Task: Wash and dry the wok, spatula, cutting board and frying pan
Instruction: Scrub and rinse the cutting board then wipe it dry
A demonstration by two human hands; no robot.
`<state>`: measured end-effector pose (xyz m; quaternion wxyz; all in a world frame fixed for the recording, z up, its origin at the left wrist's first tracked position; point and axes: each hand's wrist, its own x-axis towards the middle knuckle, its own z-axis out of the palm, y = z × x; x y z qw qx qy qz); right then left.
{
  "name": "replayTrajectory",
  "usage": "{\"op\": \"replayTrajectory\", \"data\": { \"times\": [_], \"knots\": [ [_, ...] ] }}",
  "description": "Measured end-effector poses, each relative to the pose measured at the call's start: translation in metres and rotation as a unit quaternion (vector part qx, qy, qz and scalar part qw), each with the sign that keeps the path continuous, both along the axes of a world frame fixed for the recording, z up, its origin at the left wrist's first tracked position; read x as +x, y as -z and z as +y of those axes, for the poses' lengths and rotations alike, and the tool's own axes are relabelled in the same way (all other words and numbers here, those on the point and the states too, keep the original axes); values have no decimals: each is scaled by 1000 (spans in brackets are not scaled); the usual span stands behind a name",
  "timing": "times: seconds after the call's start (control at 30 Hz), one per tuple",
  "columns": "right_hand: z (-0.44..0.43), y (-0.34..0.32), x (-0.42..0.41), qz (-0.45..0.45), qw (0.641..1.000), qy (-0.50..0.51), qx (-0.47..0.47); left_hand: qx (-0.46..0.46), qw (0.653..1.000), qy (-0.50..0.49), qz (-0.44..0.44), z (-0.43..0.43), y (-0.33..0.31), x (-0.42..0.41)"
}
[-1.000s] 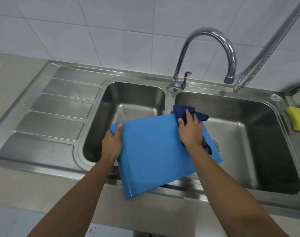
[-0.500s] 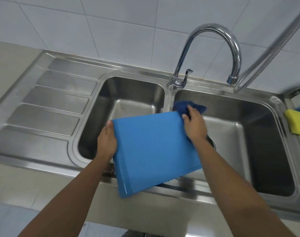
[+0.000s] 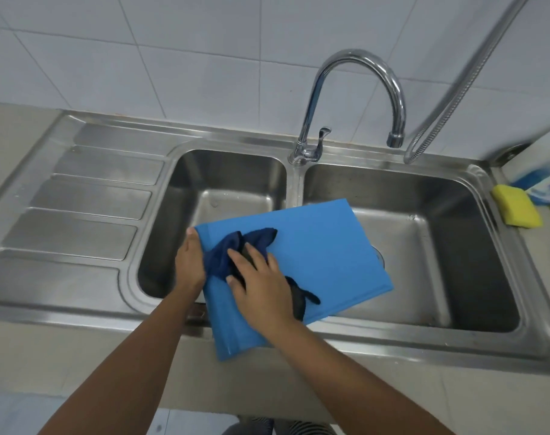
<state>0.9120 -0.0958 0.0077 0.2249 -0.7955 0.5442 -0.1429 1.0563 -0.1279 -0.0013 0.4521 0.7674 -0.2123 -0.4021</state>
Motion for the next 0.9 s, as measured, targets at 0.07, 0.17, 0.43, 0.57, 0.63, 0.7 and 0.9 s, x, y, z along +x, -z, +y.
{"op": "replayTrajectory", "data": {
  "times": [0.07, 0.17, 0.43, 0.57, 0.63, 0.7, 0.9],
  "knots": [
    [-40, 5, -13, 5, 1000, -12, -4, 1, 1000, 5, -18, 1, 0, 0],
    [-101, 22, -59, 6, 999, 46, 6, 6, 999, 17, -27, 2, 1, -1],
    [-69, 36, -132, 70, 928, 365, 31, 3, 999, 16, -28, 1, 7, -2],
    [23, 8, -28, 32, 968, 248, -11, 3, 999, 17, -35, 0, 6, -2],
    [60, -4, 10, 21, 979, 199, -29, 8, 1000, 14, -27, -1, 4, -2],
    [70, -8, 18, 13, 987, 160, -22, 10, 1000, 12, -17, -2, 4, -2],
    [14, 27, -93, 80, 972, 212, -62, -2, 999, 37, -40, 0, 7, 1]
  ]
}}
